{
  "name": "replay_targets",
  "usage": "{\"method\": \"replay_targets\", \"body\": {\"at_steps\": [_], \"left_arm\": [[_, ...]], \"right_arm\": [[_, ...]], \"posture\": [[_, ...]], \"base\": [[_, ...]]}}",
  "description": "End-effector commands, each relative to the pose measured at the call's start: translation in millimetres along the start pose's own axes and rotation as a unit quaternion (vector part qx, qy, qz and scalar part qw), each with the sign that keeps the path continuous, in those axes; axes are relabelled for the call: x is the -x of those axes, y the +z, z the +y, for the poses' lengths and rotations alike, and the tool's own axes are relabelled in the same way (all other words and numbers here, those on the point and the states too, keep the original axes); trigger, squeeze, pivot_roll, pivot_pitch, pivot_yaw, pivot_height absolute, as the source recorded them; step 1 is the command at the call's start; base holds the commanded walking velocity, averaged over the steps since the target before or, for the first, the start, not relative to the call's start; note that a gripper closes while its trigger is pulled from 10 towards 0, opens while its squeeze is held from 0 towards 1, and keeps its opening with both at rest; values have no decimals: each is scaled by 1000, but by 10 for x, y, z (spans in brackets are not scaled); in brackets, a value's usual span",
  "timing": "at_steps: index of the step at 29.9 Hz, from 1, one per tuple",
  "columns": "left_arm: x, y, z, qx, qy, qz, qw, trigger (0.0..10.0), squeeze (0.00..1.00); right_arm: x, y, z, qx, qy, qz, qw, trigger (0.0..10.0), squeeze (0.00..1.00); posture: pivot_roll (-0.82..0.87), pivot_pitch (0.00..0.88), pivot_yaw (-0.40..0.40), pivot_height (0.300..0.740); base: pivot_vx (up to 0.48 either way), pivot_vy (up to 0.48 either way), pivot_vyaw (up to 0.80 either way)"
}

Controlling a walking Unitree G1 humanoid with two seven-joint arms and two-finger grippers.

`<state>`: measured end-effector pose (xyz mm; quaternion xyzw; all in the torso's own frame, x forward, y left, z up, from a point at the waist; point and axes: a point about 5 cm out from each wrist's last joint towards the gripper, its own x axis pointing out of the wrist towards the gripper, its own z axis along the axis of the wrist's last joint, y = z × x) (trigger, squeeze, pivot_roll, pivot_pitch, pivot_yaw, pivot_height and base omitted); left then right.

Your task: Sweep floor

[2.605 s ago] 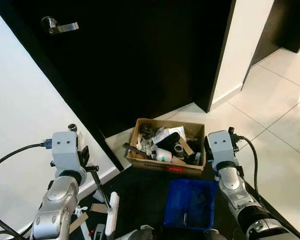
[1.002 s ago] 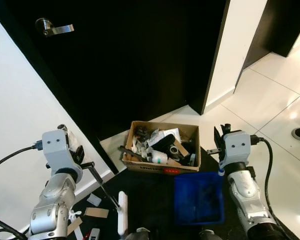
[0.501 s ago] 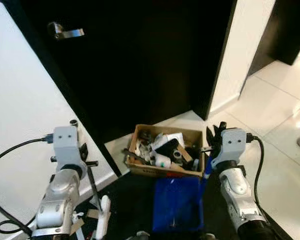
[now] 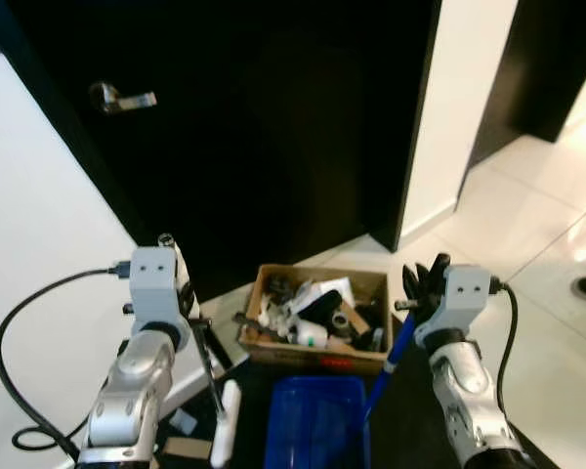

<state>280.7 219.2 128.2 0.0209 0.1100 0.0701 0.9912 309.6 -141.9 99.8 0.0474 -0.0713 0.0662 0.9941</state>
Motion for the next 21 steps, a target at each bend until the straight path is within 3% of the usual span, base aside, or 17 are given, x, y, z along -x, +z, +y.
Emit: {"method": "replay_targets", "body": {"at_steps": [1,21], "left_arm": [[0,-33,75,-12,25,5,1000,10000,0],[-44,-86,77,-18,21,-3,1000,10000,0]], "right_arm": [[-10,24,54,-11,9,-5,1000,10000,0],[6,-88,73,-2,12,18,1000,10000,0]], "posture": [[57,108,101,740],[57,93,102,740]], "base": [[0,0,0],[0,0,0]]}}
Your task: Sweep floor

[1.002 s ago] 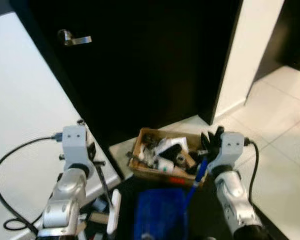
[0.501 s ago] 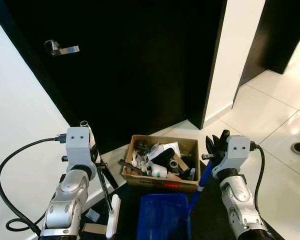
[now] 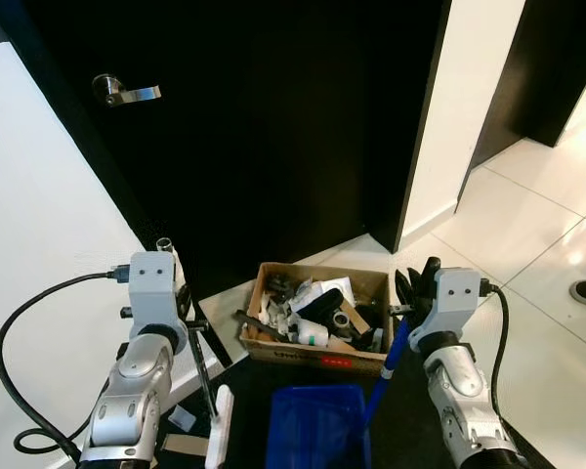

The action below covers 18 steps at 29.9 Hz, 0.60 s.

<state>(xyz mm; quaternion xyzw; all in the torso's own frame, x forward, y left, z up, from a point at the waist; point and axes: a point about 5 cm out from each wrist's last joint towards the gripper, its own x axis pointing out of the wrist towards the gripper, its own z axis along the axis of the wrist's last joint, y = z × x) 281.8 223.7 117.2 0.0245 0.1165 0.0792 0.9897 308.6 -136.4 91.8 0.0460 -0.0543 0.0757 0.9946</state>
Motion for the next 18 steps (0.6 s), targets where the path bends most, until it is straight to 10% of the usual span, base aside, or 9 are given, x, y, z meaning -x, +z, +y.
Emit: {"method": "replay_targets", "body": {"at_steps": [1,18], "left_arm": [[-4,20,40,-14,12,-9,1000,10000,0],[4,-2,67,-6,24,-18,1000,10000,0]], "right_arm": [[-8,-4,24,-2,3,0,1000,10000,0],[-3,-22,-6,5,0,5,1000,10000,0]], "posture": [[57,93,102,740],[56,101,98,740]], "base": [[0,0,0],[0,-30,0]]}}
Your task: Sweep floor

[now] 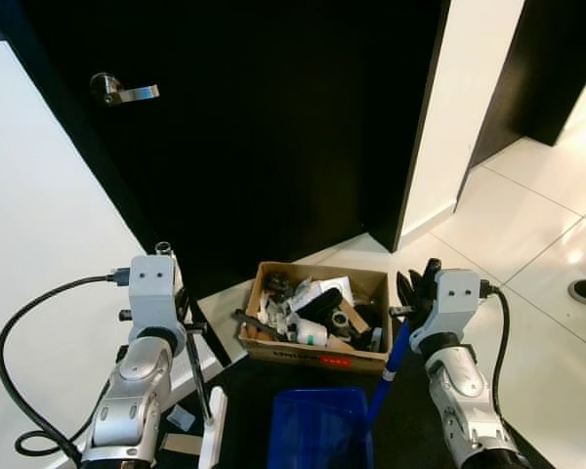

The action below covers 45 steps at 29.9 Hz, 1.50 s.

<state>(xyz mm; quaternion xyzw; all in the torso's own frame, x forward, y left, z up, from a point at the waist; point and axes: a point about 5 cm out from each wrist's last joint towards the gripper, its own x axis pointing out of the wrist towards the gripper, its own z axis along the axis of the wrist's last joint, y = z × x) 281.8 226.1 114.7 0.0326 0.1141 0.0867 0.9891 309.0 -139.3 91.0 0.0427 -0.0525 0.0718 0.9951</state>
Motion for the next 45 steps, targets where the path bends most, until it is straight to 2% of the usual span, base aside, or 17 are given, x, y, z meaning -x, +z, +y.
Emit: {"method": "replay_targets", "body": {"at_steps": [1,4,8,11,14,15,16,18,22,26,28,29,34,36,39,43,45], "left_arm": [[13,24,46,3,16,-16,1000,10000,0],[12,16,56,-3,20,-13,1000,10000,0],[9,-23,159,-18,44,-5,999,10000,0],[30,12,341,-59,80,-20,995,10000,0],[60,7,540,-75,124,-13,989,10000,0],[60,7,540,-75,124,-13,989,10000,0],[101,-48,715,-75,158,6,985,10000,0],[144,-108,849,-71,186,22,980,10000,0],[174,-196,942,-68,208,40,975,10000,0],[161,-353,1080,-37,235,70,969,10000,0],[148,-373,1100,-33,235,74,969,10000,0],[136,-427,1207,-31,250,86,964,10000,0],[202,-537,1444,-55,288,119,949,10000,0],[242,-540,1514,-70,291,116,947,10000,0],[253,-535,1532,-79,293,113,946,10000,0],[309,-482,1654,-92,298,79,947,10000,0],[331,-536,1700,-40,301,75,950,10000,0]], "right_arm": [[-7,-17,26,2,4,3,1000,10000,0],[-11,-14,28,8,8,3,1000,10000,0],[-9,-3,34,53,38,-3,998,10000,0],[-17,37,53,62,61,-18,996,10000,0],[-45,82,33,63,59,-29,996,10000,0],[-45,82,33,63,59,-29,996,10000,0],[-84,123,0,84,50,-38,994,10000,0],[-116,161,-51,107,33,-46,993,10000,0],[-128,165,-144,132,5,-42,990,10000,0],[-81,165,-320,152,-38,-40,987,10000,0],[-67,164,-353,148,-47,-39,987,10000,0],[-37,167,-411,151,-64,-42,986,10000,0],[-10,200,-445,141,-84,-55,985,10000,0],[-15,244,-458,135,-93,-66,984,10000,0],[-20,259,-465,135,-96,-68,984,10000,0],[-83,342,-494,132,-96,-78,983,10000,0],[-126,399,-514,137,-96,-85,982,10000,0]], "posture": [[56,100,95,740],[56,100,95,740],[60,105,92,740],[72,117,84,740],[81,121,79,740],[81,121,79,740],[88,126,76,740],[94,137,69,740],[95,143,68,740],[88,173,68,740],[88,173,68,740],[73,204,75,740],[58,235,79,740],[58,247,76,740],[58,250,74,740],[61,260,54,740],[53,268,40,740]], "base": [[0,0,0],[0,0,0],[0,0,0],[0,0,0],[0,0,0],[0,0,0],[0,0,0],[0,0,0],[0,0,0],[0,0,0],[0,0,0],[0,0,0],[0,0,0],[0,0,0],[0,0,0],[0,0,0],[0,0,0]]}}
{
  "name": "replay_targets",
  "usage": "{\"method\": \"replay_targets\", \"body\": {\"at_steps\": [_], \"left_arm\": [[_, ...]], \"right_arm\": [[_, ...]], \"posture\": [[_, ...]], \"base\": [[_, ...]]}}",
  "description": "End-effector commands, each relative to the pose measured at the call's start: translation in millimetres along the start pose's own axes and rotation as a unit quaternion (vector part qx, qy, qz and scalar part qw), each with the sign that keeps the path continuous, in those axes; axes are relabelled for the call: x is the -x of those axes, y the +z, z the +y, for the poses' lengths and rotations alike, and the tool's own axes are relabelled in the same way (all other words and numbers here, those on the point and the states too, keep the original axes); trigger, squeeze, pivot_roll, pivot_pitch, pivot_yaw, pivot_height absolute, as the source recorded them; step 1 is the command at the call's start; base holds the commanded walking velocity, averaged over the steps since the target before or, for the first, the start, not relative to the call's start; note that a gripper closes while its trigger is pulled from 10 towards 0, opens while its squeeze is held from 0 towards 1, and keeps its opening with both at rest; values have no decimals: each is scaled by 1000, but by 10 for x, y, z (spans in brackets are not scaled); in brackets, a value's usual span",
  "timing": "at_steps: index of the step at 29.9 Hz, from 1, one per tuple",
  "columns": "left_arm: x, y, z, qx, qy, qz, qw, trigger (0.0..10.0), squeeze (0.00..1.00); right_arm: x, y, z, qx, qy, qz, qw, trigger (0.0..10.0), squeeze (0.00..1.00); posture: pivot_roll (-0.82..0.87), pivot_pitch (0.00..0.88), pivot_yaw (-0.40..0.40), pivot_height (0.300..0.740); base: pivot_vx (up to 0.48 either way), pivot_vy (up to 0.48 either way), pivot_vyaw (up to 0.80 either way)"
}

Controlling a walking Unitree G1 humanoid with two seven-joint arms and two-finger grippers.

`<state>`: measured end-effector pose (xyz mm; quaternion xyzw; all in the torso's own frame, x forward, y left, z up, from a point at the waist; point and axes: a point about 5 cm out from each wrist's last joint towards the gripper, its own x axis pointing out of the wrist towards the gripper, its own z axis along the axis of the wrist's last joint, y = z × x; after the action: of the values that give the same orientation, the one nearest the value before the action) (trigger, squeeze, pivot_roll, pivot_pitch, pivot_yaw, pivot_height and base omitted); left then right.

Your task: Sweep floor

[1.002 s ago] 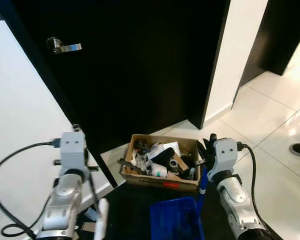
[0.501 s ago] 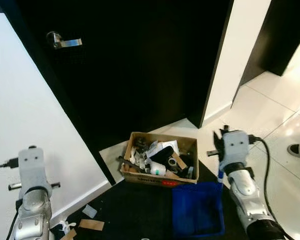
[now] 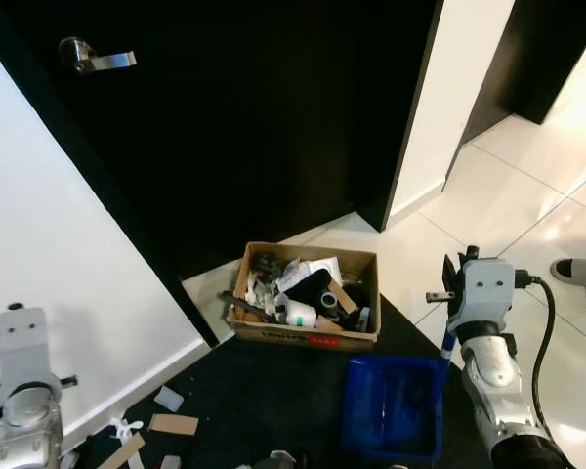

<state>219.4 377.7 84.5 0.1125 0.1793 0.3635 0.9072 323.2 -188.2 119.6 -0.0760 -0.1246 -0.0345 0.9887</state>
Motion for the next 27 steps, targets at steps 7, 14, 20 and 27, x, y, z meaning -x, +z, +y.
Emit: {"method": "replay_targets", "body": {"at_steps": [7,14,20,27], "left_arm": [[10,-315,135,111,25,60,992,10000,0],[88,-552,175,102,55,79,990,10000,0],[176,-710,44,182,4,125,975,10000,0],[549,-582,-565,252,-174,154,939,10000,0]], "right_arm": [[-237,352,-170,1,-16,-59,998,10000,0],[-404,647,-306,-5,-24,-100,995,10000,0],[-408,622,-374,-6,-33,-90,995,10000,0],[-360,518,-287,-14,-25,-73,997,10000,0]], "posture": [[16,288,0,740],[-7,293,-26,740],[-4,291,-28,740],[19,281,-4,740]], "base": [[0,0,0],[0,0,0],[0,0,0],[0,0,0]]}}
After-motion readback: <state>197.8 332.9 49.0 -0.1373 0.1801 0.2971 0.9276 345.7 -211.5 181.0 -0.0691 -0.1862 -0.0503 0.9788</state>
